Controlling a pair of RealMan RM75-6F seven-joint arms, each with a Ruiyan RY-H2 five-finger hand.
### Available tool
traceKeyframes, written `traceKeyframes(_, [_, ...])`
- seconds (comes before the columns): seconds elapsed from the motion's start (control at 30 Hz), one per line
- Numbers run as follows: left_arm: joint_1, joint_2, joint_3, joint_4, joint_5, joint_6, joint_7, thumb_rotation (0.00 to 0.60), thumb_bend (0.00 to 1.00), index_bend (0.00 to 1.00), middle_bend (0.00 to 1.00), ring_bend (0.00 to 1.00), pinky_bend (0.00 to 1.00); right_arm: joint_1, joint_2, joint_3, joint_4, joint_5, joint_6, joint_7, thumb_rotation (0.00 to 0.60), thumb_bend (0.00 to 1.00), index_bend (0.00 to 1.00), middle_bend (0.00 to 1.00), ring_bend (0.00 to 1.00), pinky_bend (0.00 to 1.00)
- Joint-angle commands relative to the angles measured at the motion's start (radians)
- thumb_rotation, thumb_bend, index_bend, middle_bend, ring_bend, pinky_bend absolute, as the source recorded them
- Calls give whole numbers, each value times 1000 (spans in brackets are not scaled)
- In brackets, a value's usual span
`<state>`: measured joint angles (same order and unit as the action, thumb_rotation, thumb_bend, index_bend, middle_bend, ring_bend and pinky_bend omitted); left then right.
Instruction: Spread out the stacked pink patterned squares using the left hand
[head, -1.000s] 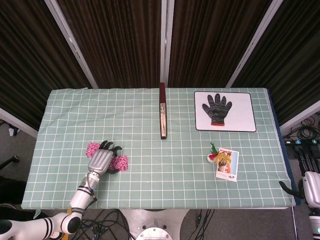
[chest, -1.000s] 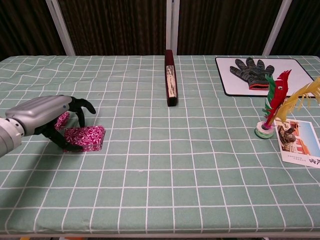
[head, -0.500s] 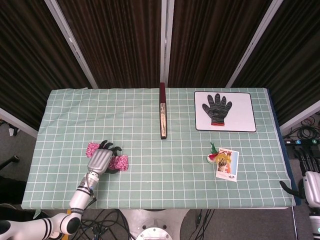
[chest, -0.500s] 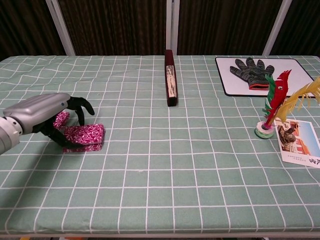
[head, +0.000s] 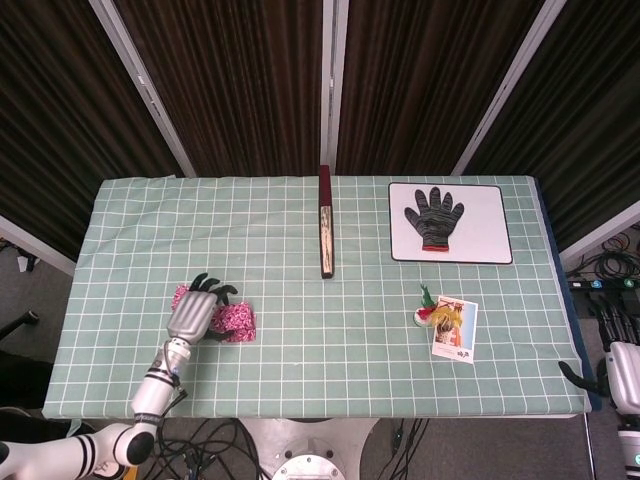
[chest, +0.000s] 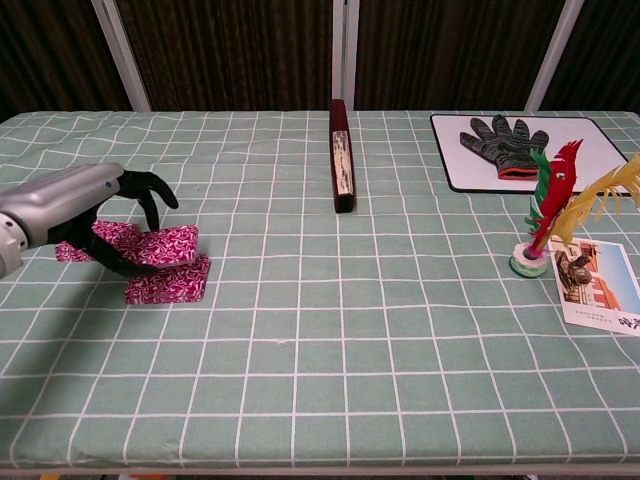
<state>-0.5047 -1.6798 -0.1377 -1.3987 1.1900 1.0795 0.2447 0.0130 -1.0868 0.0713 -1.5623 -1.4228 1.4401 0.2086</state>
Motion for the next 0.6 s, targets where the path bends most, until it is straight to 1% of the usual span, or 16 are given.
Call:
traceKeyframes(0.03, [-12, 0, -13, 6, -5, -6, 3, 600, 235, 289, 500, 157, 71, 0, 2, 0, -4, 0, 0, -4, 600, 101, 0, 0, 0, 0])
traceKeyframes(0.33, [-86, -36, -69, 40, -51, -60, 52, 600, 236, 288, 508, 157, 71, 2, 11, 2, -17, 6, -6, -6, 600, 101, 0, 0, 0, 0])
traceKeyframes(0.6, [-158, -116, -111, 149, -89, -99, 71, 600, 236, 288, 508, 157, 71, -3, 26, 6, -13, 16, -3, 16, 600, 101, 0, 0, 0, 0])
